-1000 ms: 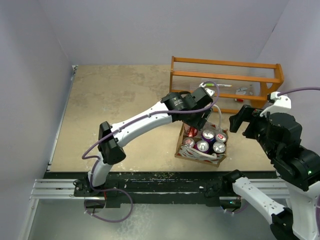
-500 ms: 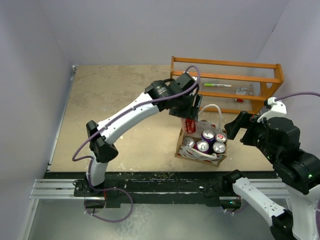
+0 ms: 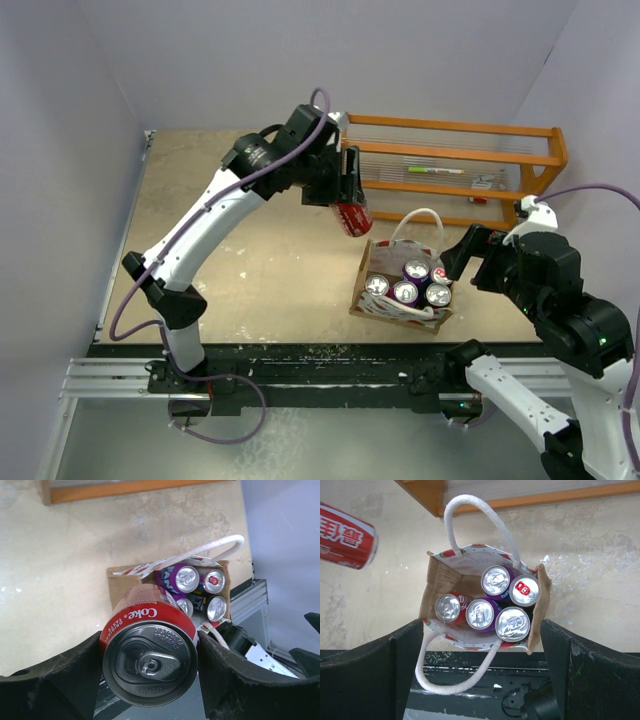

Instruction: Take the beverage out of the canvas bag

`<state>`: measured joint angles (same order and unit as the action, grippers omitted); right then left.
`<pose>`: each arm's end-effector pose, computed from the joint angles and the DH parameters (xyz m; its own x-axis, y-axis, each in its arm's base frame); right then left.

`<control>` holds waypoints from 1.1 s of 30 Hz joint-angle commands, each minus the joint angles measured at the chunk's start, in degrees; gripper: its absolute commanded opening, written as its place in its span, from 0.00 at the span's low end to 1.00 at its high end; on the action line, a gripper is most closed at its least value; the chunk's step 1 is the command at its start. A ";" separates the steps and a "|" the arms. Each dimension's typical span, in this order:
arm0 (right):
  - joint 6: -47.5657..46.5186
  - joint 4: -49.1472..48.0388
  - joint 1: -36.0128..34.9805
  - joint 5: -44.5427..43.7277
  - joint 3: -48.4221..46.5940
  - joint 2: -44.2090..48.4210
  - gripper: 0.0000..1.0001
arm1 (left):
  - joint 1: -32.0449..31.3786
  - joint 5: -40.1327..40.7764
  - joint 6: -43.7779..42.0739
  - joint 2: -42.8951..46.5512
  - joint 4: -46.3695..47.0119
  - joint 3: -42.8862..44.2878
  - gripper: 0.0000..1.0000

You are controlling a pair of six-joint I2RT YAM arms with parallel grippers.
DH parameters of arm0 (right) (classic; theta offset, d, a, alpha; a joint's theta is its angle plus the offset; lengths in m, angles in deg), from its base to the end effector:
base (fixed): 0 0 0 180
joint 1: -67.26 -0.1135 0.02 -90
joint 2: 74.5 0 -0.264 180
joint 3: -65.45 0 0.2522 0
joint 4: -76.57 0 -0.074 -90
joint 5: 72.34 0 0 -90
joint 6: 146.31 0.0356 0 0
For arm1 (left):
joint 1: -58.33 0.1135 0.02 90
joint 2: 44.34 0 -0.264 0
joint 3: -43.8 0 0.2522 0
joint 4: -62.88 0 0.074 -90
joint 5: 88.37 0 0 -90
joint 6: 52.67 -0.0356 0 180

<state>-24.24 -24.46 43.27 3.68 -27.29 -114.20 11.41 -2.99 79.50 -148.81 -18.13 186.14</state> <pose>0.0639 0.0190 0.4362 -0.4426 0.3670 -0.8182 0.0460 0.9205 0.3880 0.2472 -0.2685 0.4491 -0.8618 -0.0581 -0.5038 0.2558 0.8080 -0.5307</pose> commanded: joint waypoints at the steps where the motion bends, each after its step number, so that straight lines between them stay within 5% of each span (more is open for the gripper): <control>1: -0.34 -5.60 -0.01 -0.76 1.33 -1.37 1.00 | 4.00 -0.84 -3.76 5.00 0.52 2.65 0.00; 8: -0.58 -12.30 0.01 -0.44 5.75 -2.81 1.00 | 8.23 6.67 -12.94 5.68 0.22 -2.51 0.00; 13: -1.87 -16.87 0.04 -0.33 10.07 -3.54 1.00 | 10.64 13.53 -16.23 7.66 7.45 -14.78 0.00; 19: -6.98 -19.02 -0.01 -1.37 10.72 -5.83 1.00 | 16.33 16.72 -16.08 5.06 19.56 -22.47 0.00; 33: -11.83 -20.04 0.04 -0.99 9.27 -6.40 1.00 | 31.33 15.25 -11.50 -5.20 29.75 -30.11 0.00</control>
<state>-32.46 -40.87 43.27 2.26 -16.01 -120.52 41.33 11.37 67.81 -153.57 3.93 155.25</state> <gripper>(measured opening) 0.998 0.702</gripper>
